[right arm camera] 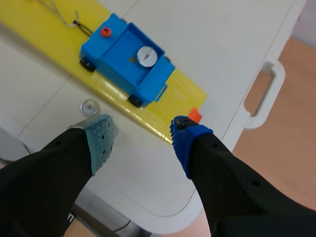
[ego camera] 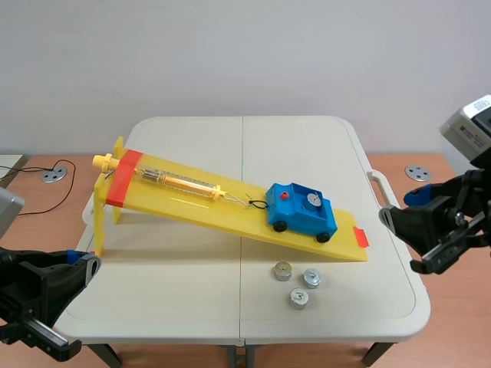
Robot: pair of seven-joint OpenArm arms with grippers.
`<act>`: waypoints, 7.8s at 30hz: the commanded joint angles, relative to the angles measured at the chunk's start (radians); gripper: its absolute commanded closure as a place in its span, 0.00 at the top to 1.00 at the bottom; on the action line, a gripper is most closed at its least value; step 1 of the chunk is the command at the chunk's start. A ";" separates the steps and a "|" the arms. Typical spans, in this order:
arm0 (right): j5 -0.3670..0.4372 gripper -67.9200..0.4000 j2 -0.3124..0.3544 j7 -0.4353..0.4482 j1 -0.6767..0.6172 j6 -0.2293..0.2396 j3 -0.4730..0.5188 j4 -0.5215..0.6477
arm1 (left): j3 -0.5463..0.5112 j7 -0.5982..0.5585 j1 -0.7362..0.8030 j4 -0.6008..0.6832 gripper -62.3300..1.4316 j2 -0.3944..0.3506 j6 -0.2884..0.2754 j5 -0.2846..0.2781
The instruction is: Place the four metal weights on the blue cart on the ramp.
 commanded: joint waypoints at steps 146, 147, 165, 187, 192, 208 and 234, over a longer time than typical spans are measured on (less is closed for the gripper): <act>0.245 0.01 -0.285 0.108 0.446 -0.084 0.011 -0.343 | -0.001 -0.105 -0.008 0.055 0.07 0.002 -0.018 -0.077; 0.245 0.01 -0.288 0.108 0.459 -0.083 0.006 -0.361 | -0.001 -0.105 -0.008 0.055 0.07 0.002 -0.018 -0.077; 0.240 0.01 -0.320 0.101 0.534 -0.072 -0.051 -0.489 | -0.001 -0.105 -0.008 0.055 0.07 0.002 -0.018 -0.077; 0.237 0.01 -0.320 0.085 0.599 0.030 -0.052 -0.605 | -0.001 -0.105 -0.008 0.055 0.07 0.002 -0.018 -0.077; 0.237 0.02 -0.319 0.078 0.596 0.051 -0.052 -0.605 | -0.001 -0.105 -0.008 0.055 0.07 0.002 -0.018 -0.077; 0.184 0.03 -0.319 0.111 0.594 -0.038 -0.076 -0.641 | -0.001 -0.105 -0.008 0.055 0.07 0.002 -0.018 -0.077; 0.291 0.40 -0.066 0.050 0.459 0.122 0.074 -0.456 | -0.001 -0.105 -0.008 0.055 0.07 0.002 -0.018 -0.077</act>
